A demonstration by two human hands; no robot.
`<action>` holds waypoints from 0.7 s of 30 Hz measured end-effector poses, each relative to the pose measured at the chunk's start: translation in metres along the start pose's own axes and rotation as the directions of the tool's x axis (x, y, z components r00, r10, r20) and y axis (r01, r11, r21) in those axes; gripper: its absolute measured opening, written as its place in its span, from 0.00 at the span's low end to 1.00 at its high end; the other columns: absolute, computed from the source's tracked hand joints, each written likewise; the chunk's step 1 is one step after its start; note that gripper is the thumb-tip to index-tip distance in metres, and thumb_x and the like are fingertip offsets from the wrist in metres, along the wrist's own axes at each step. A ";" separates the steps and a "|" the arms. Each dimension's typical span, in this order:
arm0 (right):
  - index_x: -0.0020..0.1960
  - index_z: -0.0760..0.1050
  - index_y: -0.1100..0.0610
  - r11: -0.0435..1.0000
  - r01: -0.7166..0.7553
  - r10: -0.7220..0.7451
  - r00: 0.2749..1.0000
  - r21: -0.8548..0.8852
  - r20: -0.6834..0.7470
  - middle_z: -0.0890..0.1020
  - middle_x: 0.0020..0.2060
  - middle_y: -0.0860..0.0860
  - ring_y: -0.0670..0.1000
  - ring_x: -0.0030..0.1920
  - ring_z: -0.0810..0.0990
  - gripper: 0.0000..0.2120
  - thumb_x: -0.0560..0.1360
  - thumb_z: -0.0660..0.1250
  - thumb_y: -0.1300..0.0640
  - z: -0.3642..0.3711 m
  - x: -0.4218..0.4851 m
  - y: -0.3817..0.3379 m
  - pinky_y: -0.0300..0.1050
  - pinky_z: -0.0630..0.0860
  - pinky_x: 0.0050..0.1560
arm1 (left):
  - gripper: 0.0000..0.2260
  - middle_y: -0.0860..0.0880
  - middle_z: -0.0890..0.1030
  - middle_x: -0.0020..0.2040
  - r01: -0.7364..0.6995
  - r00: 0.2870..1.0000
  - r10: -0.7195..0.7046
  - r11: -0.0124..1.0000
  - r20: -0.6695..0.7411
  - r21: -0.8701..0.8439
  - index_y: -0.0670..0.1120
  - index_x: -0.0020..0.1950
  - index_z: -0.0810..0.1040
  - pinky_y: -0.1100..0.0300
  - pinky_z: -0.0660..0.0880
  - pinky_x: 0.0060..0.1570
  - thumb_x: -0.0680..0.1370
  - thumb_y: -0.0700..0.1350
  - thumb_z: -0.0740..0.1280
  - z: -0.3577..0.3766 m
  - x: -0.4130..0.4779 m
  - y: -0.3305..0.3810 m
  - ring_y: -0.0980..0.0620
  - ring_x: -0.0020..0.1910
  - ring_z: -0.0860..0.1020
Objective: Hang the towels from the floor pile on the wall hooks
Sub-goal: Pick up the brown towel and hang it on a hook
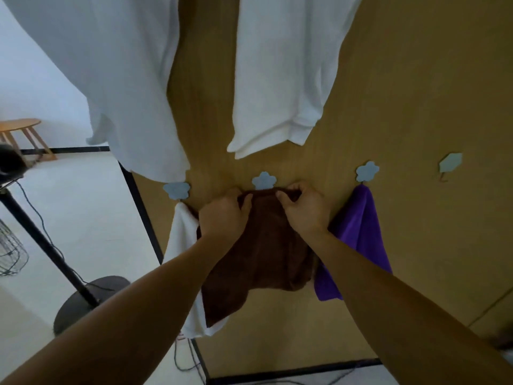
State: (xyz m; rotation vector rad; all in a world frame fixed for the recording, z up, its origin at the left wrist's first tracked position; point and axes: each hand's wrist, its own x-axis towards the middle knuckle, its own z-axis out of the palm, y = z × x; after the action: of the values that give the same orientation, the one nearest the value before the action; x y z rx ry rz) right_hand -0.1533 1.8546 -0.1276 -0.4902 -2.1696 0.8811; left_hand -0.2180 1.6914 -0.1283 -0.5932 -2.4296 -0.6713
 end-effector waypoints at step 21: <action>0.69 0.72 0.59 0.947 0.294 -0.319 0.908 0.128 0.273 0.78 0.60 0.57 0.54 0.60 0.77 0.20 0.78 0.62 0.67 0.002 -0.040 0.017 0.47 0.73 0.64 | 0.22 0.42 0.77 0.59 -0.301 0.938 0.312 0.949 0.151 -0.095 0.43 0.73 0.67 0.59 0.74 0.35 0.78 0.41 0.62 0.012 -0.031 0.000 0.48 0.39 0.77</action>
State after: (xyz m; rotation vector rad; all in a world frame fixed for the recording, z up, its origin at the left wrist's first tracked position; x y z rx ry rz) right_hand -0.1272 1.8420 -0.1603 0.0322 -2.3754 0.9065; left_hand -0.1993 1.6899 -0.1561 -1.0695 -2.3929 -0.5977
